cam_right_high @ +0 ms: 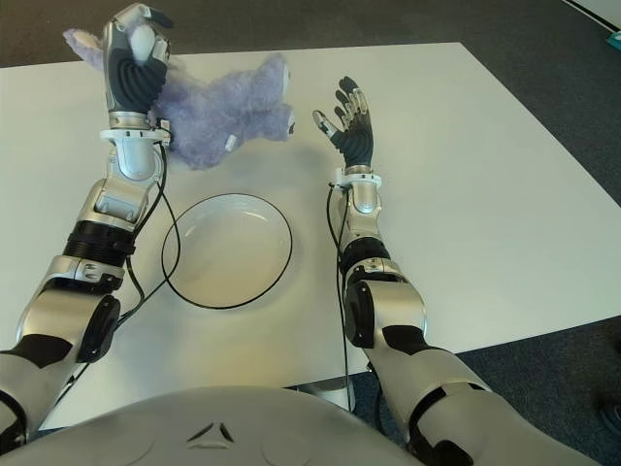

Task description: Put the doll into the plate.

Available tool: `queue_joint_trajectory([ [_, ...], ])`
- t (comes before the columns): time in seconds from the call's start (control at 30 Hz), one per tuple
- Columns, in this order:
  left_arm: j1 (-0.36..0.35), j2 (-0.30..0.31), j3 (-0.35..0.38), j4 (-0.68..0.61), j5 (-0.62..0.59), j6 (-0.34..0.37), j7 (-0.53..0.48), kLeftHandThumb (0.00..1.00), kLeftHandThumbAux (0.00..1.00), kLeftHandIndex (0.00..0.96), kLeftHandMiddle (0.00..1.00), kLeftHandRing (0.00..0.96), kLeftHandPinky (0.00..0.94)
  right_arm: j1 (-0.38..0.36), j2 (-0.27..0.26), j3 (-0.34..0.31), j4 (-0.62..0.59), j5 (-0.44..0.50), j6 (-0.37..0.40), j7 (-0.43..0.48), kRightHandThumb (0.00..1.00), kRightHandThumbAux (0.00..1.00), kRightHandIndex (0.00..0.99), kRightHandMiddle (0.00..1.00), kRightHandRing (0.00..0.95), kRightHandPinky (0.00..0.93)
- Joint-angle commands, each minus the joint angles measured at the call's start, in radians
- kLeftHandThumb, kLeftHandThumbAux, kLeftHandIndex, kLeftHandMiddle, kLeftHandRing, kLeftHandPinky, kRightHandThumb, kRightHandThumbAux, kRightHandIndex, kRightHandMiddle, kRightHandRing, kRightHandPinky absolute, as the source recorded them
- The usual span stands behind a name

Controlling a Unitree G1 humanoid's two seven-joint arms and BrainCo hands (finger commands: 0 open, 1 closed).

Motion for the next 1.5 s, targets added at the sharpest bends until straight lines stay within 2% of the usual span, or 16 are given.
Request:
queue_joint_trajectory([
  [0.03, 0.027, 0.014, 0.004, -0.031, 0.017, -0.019, -0.020, 0.749, 0.693, 0.443, 0.846, 0.858, 0.868, 0.071, 0.028, -0.003, 0.045, 0.019, 0.012, -0.003, 0.296, 0.848, 0.101, 0.100, 0.077, 0.073],
  [0.6, 0.096, 0.007, 0.019, -0.161, 0.017, 0.031, -0.080, 0.750, 0.694, 0.443, 0.842, 0.857, 0.866, 0.067, 0.027, -0.003, 0.051, 0.018, 0.016, -0.003, 0.282, 0.851, 0.099, 0.100, 0.079, 0.075],
  [1.5, 0.164, 0.010, 0.033, -0.273, 0.033, 0.037, -0.127, 0.746, 0.693, 0.444, 0.849, 0.861, 0.869, 0.062, 0.027, -0.004, 0.060, 0.017, 0.026, -0.011, 0.275, 0.859, 0.089, 0.096, 0.076, 0.070],
])
